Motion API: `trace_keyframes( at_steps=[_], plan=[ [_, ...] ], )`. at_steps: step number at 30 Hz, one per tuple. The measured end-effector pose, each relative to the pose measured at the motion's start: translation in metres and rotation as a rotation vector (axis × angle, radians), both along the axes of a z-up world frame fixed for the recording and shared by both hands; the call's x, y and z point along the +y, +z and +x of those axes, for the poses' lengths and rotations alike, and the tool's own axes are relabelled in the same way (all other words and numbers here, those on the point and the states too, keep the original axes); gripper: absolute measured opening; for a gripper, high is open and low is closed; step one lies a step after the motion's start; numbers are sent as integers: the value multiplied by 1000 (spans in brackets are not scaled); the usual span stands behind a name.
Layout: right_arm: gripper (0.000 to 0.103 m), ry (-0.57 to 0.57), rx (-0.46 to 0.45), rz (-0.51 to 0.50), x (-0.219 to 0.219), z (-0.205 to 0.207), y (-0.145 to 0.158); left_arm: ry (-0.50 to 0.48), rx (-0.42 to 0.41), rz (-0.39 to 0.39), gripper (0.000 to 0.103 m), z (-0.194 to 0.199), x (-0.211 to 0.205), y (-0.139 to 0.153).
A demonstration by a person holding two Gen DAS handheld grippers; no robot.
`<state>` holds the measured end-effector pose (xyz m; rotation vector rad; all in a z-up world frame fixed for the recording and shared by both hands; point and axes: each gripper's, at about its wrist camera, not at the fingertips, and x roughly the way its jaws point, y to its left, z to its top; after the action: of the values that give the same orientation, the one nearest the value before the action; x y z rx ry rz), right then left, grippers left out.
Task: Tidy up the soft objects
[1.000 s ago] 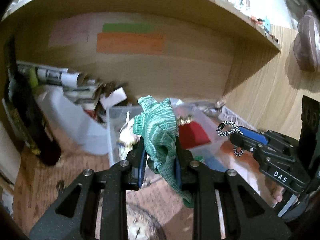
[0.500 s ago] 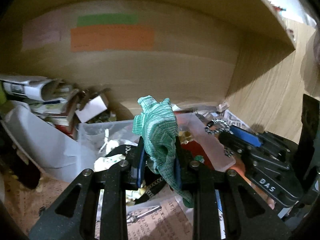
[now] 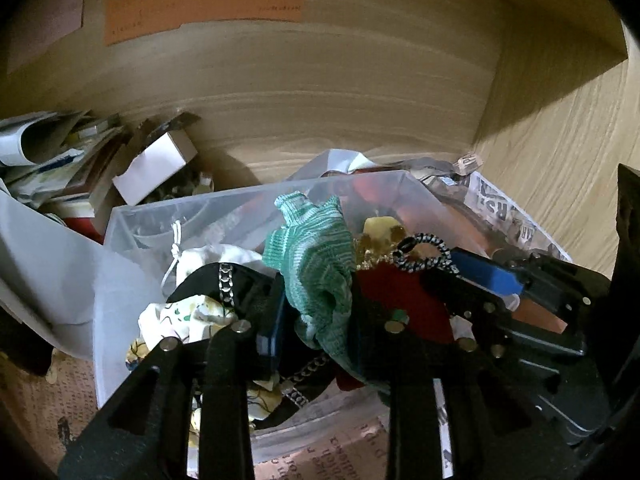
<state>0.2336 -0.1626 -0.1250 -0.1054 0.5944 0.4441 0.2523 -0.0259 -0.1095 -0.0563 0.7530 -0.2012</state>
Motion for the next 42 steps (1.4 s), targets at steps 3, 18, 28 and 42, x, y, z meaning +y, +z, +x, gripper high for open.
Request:
trace_keyframes(
  at_steps=[3,18,28,42],
  plan=[
    [45,-3,-3,-5,-1,1,-1,3,4,-3,48,-4,1,2],
    [60,-6,-140,52,-16,-38,40,63,-200,-16,55,-69,17,59],
    [69,7,-297,170,-35,-93,90,114,-400,-26,69,-136,28,105],
    [94,28,-383,229,-38,-135,111,145,-538,-7,99,-196,28,124]
  ],
)
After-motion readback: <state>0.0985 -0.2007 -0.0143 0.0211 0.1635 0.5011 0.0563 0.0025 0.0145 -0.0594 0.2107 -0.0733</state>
